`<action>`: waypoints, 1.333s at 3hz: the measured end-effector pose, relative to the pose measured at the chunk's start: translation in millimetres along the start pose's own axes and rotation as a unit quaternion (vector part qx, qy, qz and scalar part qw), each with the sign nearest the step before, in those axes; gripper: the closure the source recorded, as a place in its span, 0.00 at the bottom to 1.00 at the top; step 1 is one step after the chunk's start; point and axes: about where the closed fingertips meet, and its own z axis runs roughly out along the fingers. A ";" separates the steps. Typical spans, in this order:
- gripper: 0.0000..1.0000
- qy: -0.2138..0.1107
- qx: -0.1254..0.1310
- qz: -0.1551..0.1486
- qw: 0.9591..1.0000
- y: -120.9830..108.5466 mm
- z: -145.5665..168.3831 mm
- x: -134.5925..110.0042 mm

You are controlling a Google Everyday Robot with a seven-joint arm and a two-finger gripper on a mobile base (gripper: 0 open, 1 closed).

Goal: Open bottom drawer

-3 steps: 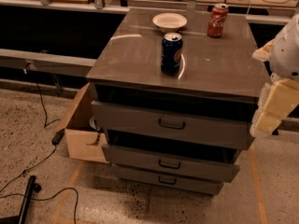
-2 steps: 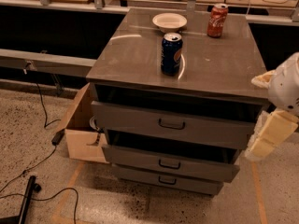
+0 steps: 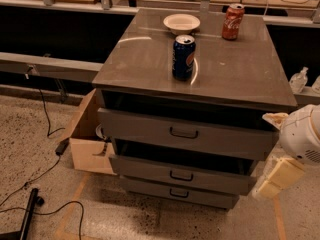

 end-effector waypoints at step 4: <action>0.00 0.040 -0.069 0.037 0.996 148.3 186.8 106.5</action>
Offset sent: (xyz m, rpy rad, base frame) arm -0.1136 -0.0052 -0.1403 -0.0307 0.0792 -0.0811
